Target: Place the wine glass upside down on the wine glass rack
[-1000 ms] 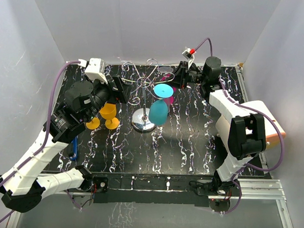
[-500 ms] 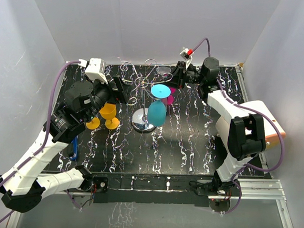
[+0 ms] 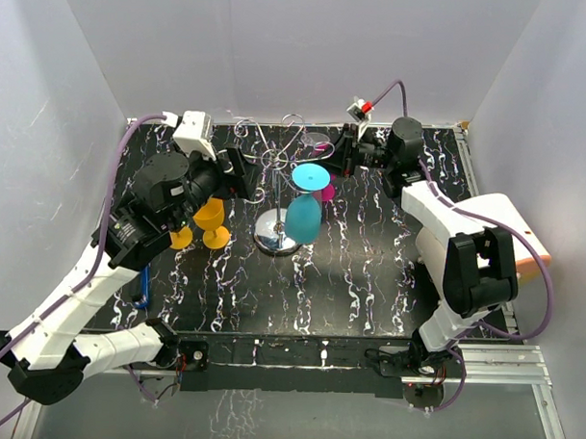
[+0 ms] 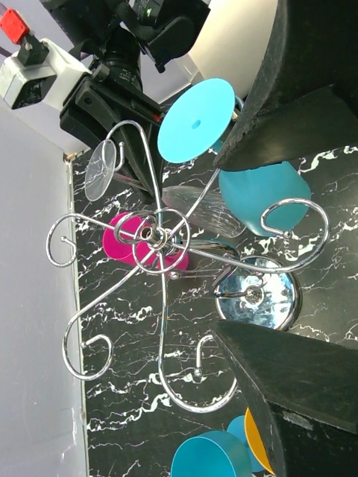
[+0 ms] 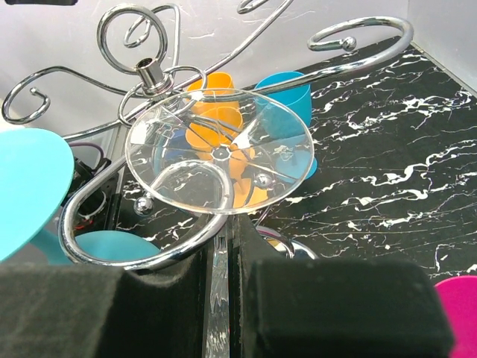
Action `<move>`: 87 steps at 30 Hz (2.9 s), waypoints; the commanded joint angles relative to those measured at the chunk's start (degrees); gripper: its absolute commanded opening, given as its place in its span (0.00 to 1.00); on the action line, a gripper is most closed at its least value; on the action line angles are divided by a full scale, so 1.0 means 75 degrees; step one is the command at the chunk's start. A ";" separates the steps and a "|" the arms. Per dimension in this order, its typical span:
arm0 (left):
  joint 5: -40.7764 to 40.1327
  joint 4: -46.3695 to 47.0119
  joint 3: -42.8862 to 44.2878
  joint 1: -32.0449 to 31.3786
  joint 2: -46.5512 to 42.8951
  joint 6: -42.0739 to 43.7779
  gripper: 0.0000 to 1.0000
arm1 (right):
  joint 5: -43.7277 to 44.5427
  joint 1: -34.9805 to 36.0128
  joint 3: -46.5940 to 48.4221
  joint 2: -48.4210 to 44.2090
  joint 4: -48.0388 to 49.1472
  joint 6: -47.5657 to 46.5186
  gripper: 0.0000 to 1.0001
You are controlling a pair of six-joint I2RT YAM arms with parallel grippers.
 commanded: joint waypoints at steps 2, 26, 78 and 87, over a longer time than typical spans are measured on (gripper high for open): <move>0.0125 0.0217 0.0067 0.0037 0.0115 0.0007 0.79 | -0.0053 0.0069 -0.0300 -0.0736 0.0873 0.0112 0.00; 0.0183 0.0445 -0.0331 0.0043 0.0534 -0.0257 0.51 | 0.0347 0.0152 -0.0905 -0.0998 0.1668 0.0712 0.00; 0.0600 0.1994 0.0059 0.0028 0.1730 -0.0301 0.00 | 0.0107 0.0293 -0.1268 -0.1466 0.1181 0.0420 0.00; 0.0622 0.2022 -0.0170 0.0026 0.1707 -0.0420 0.00 | -0.0057 0.0354 -0.1386 -0.1344 0.2351 0.1314 0.00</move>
